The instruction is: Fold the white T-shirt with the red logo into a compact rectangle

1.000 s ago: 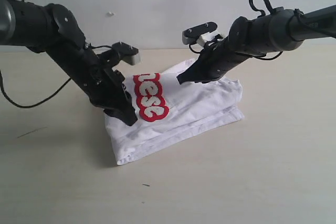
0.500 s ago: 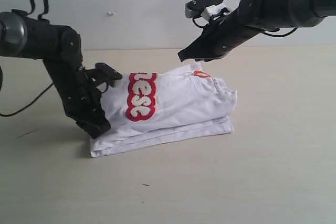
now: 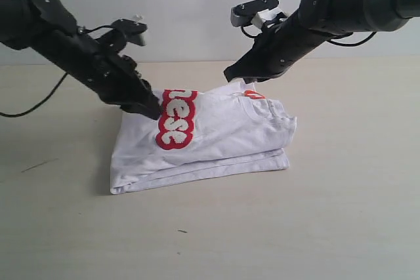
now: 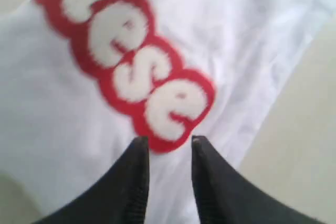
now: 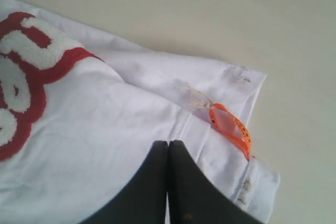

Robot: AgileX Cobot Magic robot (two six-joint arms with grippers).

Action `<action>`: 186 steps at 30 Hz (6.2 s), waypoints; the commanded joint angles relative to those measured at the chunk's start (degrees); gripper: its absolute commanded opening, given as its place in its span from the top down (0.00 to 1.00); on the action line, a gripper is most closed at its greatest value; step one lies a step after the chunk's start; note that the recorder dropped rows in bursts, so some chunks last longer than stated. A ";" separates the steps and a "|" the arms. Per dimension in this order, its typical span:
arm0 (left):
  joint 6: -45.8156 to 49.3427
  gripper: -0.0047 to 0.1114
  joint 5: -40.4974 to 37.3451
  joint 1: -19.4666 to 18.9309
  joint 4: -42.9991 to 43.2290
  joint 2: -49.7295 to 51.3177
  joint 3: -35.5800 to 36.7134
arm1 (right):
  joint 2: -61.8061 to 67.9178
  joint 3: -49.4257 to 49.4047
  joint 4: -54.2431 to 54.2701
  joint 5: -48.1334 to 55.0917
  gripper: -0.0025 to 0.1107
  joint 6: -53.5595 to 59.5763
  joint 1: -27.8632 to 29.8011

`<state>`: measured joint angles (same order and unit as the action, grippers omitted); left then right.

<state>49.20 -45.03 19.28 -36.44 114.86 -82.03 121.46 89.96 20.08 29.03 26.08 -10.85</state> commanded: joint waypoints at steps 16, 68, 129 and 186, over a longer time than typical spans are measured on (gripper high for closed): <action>2.94 0.96 12.42 4.62 0.33 10.05 0.06 | -6.45 0.29 -8.14 2.22 0.98 -11.14 7.31; -2.69 0.96 12.75 1.53 2.68 11.84 4.10 | -9.36 -5.71 -5.18 -0.10 0.98 -10.71 7.20; -4.42 0.96 26.35 -3.89 -3.86 9.77 5.16 | -5.28 -31.80 1.09 -3.20 0.98 -4.69 0.14; -3.35 0.96 27.52 -4.02 -6.28 -12.52 10.29 | -42.70 -35.26 1.80 -12.45 0.98 -2.12 -5.34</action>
<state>46.08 -19.28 14.96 -41.72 104.77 -72.98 81.54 55.54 22.17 17.00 24.23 -16.11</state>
